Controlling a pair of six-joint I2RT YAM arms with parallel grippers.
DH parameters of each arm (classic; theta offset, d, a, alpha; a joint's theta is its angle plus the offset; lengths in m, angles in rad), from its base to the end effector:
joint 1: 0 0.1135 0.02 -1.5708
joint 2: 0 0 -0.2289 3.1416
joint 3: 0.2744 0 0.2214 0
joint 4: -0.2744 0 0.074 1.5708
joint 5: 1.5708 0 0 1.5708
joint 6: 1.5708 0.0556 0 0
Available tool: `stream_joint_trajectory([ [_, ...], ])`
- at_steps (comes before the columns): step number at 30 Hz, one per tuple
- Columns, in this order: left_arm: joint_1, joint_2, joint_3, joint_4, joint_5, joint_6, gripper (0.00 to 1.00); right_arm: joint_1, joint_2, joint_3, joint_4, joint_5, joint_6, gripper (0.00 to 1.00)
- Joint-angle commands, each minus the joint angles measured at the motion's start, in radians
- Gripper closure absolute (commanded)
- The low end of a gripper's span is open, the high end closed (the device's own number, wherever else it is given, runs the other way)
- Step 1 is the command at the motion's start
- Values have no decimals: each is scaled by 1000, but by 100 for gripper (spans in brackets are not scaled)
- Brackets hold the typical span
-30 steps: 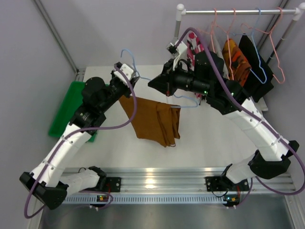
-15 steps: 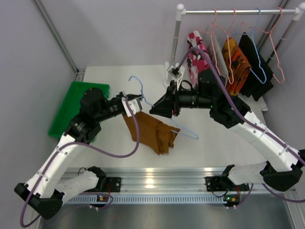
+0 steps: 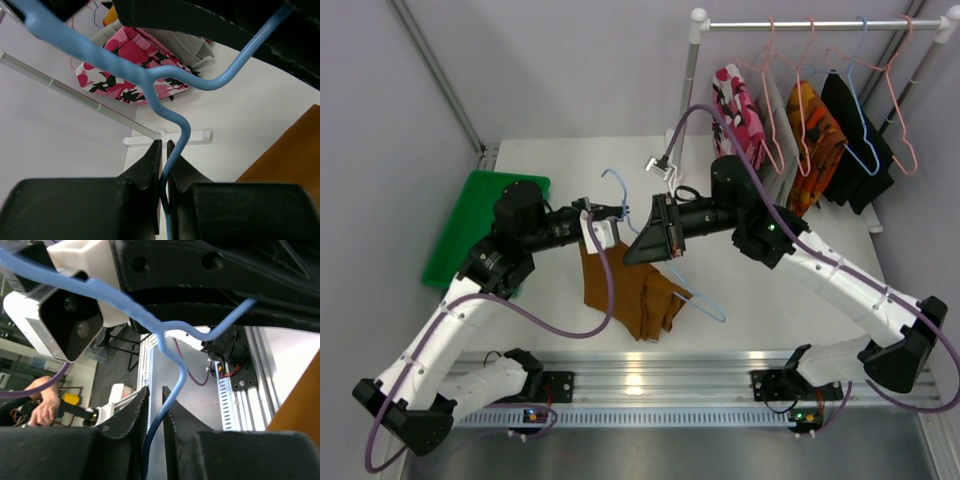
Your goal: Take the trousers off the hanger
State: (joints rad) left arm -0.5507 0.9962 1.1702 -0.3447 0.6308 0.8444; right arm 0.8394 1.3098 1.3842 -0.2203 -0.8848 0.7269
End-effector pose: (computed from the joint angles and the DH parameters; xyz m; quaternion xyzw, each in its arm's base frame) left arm 0.1637 -0.1390 0.3814 0.6202 0.4289 -0.1451 0.6406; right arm 0.1530 0.2349 0.3944 -0.3179 0.6671 0.6464 0.1901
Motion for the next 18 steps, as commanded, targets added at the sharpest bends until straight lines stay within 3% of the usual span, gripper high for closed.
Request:
stream_joint_trajectory([
  [1,0,-8,66,168,55,22,100,-10,16,50,154,-66,106,87],
  [3,0,-2,62,193,43,15,100,-11,19,44,188,-74,187,99],
  [7,1,30,68,203,20,-2,100,-11,25,33,334,-80,330,100],
  [10,0,27,51,240,-9,-82,60,-13,32,70,354,-65,356,100],
  [11,0,22,34,257,-22,-103,36,-16,40,102,367,-56,362,100],
  [12,0,3,23,269,-35,-144,4,-26,46,124,369,-51,365,100],
  [18,1,-73,0,320,-357,-355,1,-109,92,263,387,26,401,100],
])
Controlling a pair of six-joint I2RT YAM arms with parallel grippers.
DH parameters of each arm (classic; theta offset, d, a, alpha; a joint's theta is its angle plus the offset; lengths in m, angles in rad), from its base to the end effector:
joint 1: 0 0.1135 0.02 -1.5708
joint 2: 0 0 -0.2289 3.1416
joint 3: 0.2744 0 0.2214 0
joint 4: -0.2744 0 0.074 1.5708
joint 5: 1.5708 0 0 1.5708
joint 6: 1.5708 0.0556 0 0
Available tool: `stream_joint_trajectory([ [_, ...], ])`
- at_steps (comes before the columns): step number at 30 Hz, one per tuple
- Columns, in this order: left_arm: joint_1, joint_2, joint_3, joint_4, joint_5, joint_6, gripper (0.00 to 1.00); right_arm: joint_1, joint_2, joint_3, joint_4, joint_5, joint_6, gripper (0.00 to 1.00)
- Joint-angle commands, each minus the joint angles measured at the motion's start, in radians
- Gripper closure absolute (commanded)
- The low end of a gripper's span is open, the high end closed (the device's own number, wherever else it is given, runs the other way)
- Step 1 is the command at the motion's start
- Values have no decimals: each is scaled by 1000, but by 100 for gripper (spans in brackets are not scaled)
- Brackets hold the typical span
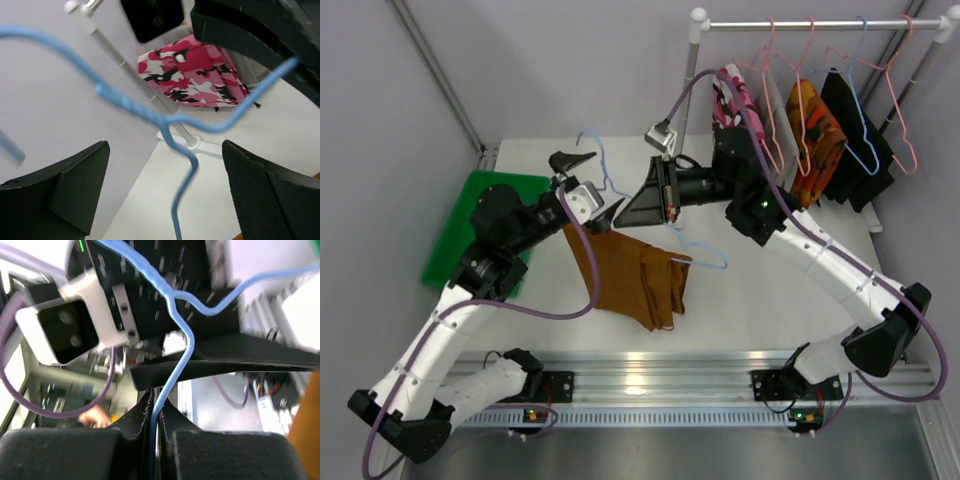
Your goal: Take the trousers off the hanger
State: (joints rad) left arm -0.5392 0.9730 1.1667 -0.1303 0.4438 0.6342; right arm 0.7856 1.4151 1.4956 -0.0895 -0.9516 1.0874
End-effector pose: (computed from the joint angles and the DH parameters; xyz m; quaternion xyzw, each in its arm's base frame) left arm 0.1703 -0.1297 0.4105 0.5032 0.4671 -0.1167 0.7176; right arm 0.1789 0.2430 0.4156 -0.2238 0.6727 0.6968 0.1088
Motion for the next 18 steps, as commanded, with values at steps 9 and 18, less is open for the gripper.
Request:
stream_joint_trajectory([
  [9,8,-135,140,-166,-482,-396,1,-71,133,440,229,226,16,100],
  [18,35,-261,16,-252,-280,-357,7,-66,255,663,86,487,-132,100],
])
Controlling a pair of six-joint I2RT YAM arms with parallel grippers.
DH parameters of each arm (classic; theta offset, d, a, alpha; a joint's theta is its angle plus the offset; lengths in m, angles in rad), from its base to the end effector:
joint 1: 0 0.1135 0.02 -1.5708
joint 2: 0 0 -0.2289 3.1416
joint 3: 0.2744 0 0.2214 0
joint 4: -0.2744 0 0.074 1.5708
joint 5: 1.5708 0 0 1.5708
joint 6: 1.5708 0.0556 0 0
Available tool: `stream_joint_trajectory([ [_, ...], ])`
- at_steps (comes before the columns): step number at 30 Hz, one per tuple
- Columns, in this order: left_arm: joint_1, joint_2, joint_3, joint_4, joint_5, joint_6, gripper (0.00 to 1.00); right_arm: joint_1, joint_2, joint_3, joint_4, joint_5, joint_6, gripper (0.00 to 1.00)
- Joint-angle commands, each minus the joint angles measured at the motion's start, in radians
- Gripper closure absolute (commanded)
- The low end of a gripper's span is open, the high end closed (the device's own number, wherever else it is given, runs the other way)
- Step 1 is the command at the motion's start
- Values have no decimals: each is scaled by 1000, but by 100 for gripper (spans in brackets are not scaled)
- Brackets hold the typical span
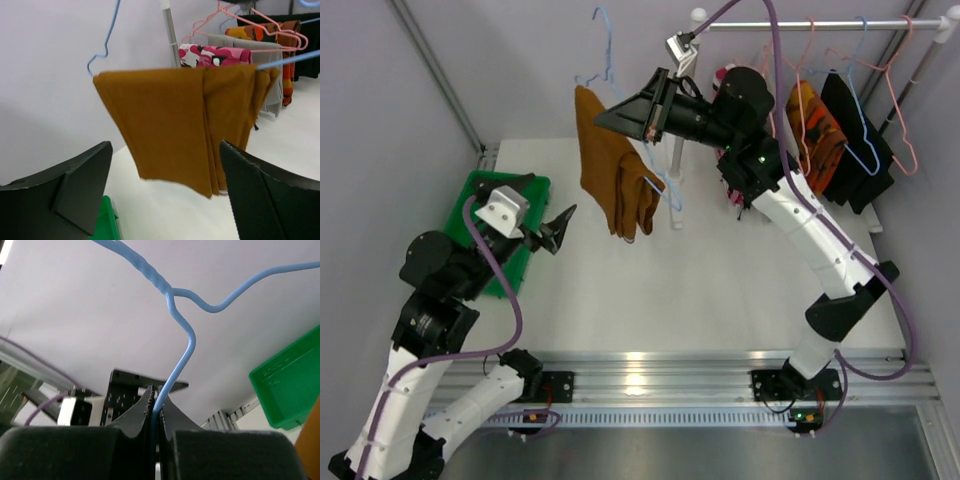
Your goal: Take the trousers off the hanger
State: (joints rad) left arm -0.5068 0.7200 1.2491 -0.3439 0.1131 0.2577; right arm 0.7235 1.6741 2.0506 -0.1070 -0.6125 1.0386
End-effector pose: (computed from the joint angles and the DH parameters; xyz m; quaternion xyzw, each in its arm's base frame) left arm 0.1094 -0.0679 0.4476 0.2782 0.5754 -0.1313 0.7578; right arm 0.2299 0.2457 0.5071 -0.1463 0.6080 0.7014 0.3419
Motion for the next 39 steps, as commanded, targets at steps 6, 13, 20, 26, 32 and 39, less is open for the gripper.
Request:
stream_joint_trajectory([
  [6,1,19,-238,157,23,37,1,16,73,169,-20,307,-104,100],
  [13,-1,113,-313,437,16,-104,1,48,133,278,-39,373,-156,100],
  [20,1,173,-318,543,88,-245,1,77,162,359,-53,422,-198,100],
  [26,1,245,-313,574,-199,-235,19,106,157,372,-45,412,-218,100],
  [32,16,237,-339,649,-226,-176,28,111,151,373,-36,402,-224,100],
  [39,17,177,-350,596,-23,-164,3,111,148,370,-26,395,-233,100],
])
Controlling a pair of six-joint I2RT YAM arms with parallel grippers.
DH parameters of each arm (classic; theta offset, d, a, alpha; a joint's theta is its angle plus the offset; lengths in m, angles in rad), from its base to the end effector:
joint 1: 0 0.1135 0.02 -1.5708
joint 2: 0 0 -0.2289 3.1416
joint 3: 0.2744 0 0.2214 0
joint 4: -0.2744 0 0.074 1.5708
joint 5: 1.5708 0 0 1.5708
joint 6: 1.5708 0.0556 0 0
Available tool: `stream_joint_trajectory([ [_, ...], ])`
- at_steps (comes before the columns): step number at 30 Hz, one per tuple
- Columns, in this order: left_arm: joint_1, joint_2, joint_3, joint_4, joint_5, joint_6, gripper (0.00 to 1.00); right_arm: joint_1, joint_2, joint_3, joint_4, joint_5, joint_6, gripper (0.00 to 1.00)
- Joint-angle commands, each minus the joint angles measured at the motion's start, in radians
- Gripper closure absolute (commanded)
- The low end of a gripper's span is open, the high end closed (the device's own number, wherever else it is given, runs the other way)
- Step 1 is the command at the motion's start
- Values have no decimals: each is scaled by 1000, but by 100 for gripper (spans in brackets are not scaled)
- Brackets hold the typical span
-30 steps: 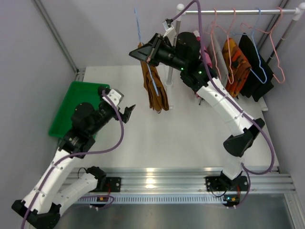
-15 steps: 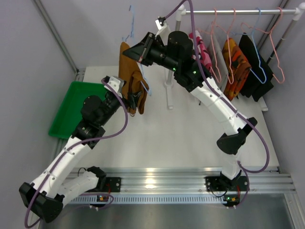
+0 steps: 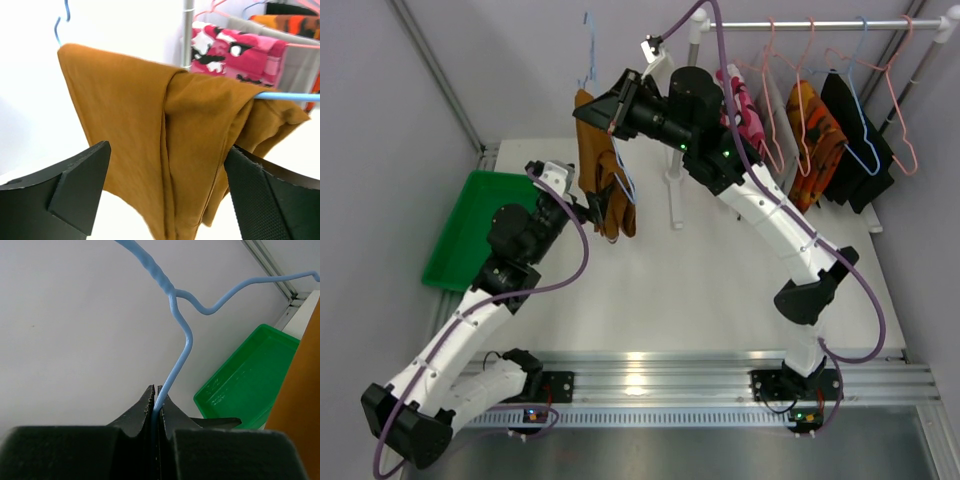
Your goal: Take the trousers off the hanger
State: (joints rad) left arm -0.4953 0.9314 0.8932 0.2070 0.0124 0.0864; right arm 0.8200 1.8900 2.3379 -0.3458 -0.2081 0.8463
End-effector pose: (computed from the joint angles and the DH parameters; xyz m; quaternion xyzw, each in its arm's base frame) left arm 0.1989 -0.1082 0.3708 0.1895 0.6165 -0.1591 0.7475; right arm 0.2547 0.2898 0.4903 -0.0683 0.6674 0.5932 0.4450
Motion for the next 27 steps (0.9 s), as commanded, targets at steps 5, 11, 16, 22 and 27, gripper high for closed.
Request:
stream_joint_trajectory([
  [5,6,-37,-2,23,83,21,1,15,-71,83,217,-17,-50,100],
  [11,6,29,29,52,49,27,1,16,-80,78,217,-31,-41,100],
  [16,6,72,59,88,64,9,1,16,-86,64,215,-33,-33,100],
  [22,12,93,56,104,-54,44,22,16,-100,55,206,-40,-42,100],
  [27,96,41,35,57,158,62,23,15,-112,38,206,-48,-70,100],
])
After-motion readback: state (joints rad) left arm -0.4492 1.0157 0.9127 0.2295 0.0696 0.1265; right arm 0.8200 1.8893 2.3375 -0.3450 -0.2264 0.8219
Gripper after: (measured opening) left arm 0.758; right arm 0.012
